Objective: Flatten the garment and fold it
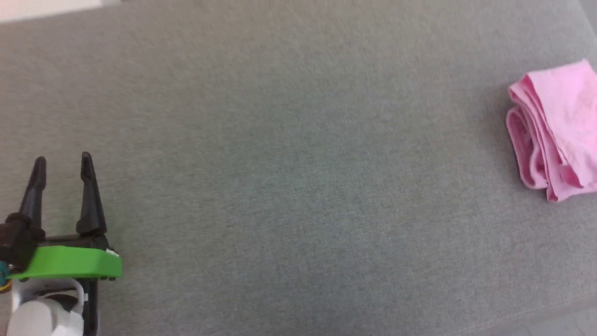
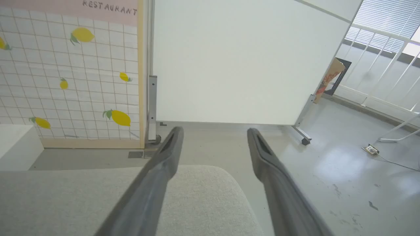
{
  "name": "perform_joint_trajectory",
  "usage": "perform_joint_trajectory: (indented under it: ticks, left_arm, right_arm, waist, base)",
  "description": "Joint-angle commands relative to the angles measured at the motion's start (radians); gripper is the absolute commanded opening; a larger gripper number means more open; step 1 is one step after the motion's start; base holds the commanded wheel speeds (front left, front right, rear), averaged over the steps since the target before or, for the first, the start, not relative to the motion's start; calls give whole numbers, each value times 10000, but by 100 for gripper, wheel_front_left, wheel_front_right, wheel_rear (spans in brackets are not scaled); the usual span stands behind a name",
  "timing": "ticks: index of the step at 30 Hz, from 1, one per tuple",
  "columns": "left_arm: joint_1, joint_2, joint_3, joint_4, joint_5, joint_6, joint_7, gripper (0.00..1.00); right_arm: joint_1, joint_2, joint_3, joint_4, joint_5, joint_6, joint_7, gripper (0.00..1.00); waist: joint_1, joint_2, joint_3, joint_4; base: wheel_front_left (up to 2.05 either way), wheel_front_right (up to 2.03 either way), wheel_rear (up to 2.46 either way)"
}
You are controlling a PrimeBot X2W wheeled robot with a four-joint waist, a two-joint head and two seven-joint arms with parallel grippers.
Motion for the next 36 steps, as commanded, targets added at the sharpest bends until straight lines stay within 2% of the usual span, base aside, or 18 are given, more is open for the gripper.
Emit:
perform_joint_trajectory:
  ticks: [1, 6, 11, 17, 21, 28, 36]
  left_arm:
    - [-219, -68, -42, 170, -75, 67, -140, 100]
    - [-448, -263, -276, 685, -49, 141, -395, 100]
    - [-678, -458, -504, 1097, 9, 241, -593, 100]
    - [-845, -674, -699, 1598, 98, 416, -776, 100]
    - [-788, -752, -826, 1879, 166, 475, -856, 100]
    - [-695, -897, -1149, 2347, 235, 473, -904, 100]
    - [-465, -965, -1510, 2828, 418, 544, -848, 100]
  right_arm:
    - [147, 462, 195, -443, 8, -19, -177, 100]
    - [1135, 2152, 674, -1705, 46, -19, -848, 100]
    - [2168, 2896, 937, -1829, -61, -19, -2042, 100]
    - [3337, 2962, 1220, -982, 855, -19, -3682, 100]
    - [4235, 2965, 1364, -271, 603, -19, -4465, 100]
    - [5678, 2966, 1501, 175, 537, -19, -4889, 100]
    - [6843, 2966, 1588, 232, 589, -19, -4947, 100]
  waist:
    - [0, 0, -1293, 820]
    - [0, 0, -1969, 1357]
    - [0, 0, -2390, 1895]
    - [0, 0, -2846, 2357]
    - [0, 0, -3076, 2541]
    - [0, 0, -3361, 2733]
    - [0, 0, -3587, 2603]
  base:
    - [0, 0, 0]
    - [0, 0, 0]
    - [0, 0, 0]
    - [0, 0, 0]
    - [0, 0, 0]
    - [0, 0, 0]
    - [0, 0, 0]
